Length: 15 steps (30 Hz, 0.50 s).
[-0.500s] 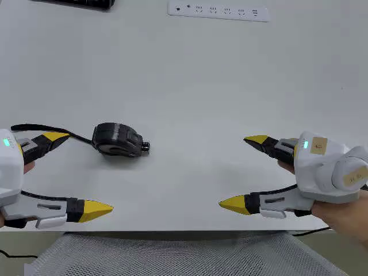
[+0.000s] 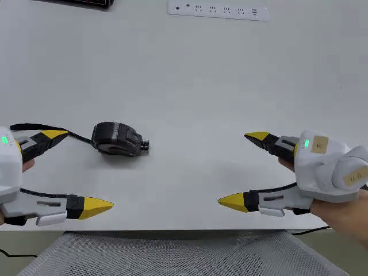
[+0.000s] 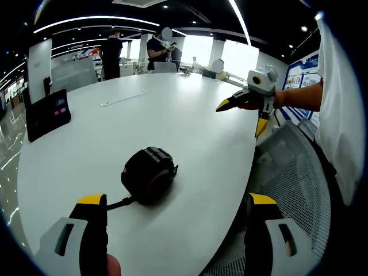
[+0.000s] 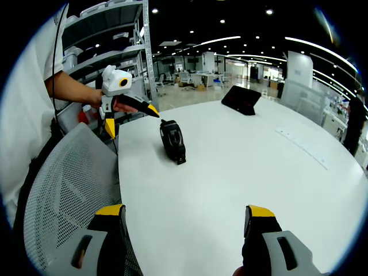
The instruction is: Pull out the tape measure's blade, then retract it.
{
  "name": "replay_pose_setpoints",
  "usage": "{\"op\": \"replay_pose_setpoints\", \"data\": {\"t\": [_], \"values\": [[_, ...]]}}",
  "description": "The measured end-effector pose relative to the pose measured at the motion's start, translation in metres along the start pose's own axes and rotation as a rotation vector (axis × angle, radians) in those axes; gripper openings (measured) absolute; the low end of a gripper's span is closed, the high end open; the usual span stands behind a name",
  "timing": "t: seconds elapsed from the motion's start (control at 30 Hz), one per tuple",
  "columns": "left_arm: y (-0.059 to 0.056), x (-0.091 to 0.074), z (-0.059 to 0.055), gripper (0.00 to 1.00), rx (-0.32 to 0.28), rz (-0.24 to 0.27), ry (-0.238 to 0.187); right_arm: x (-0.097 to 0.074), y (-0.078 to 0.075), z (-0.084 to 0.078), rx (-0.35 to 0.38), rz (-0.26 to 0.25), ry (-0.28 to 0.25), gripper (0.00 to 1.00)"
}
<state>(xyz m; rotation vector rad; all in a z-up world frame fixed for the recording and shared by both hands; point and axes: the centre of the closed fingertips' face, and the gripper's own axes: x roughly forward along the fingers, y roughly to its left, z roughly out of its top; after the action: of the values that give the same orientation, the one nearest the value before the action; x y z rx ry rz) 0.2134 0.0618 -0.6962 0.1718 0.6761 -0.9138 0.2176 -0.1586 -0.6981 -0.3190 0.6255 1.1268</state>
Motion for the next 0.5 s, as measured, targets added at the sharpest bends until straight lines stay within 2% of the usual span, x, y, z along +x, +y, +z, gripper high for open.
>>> {"op": "replay_pose_setpoints", "data": {"t": [0.13,0.5], "values": [[-0.0018,-0.0005,-0.0011,0.94,-0.008,-0.011,0.002,-0.0008,-0.0011,-0.0009,0.01,-0.004,0.0,0.82],[0.0044,0.0032,0.0028,0.96,0.013,-0.024,0.007,0.0008,-0.0031,-0.0013,0.002,0.002,0.005,0.82]]}}
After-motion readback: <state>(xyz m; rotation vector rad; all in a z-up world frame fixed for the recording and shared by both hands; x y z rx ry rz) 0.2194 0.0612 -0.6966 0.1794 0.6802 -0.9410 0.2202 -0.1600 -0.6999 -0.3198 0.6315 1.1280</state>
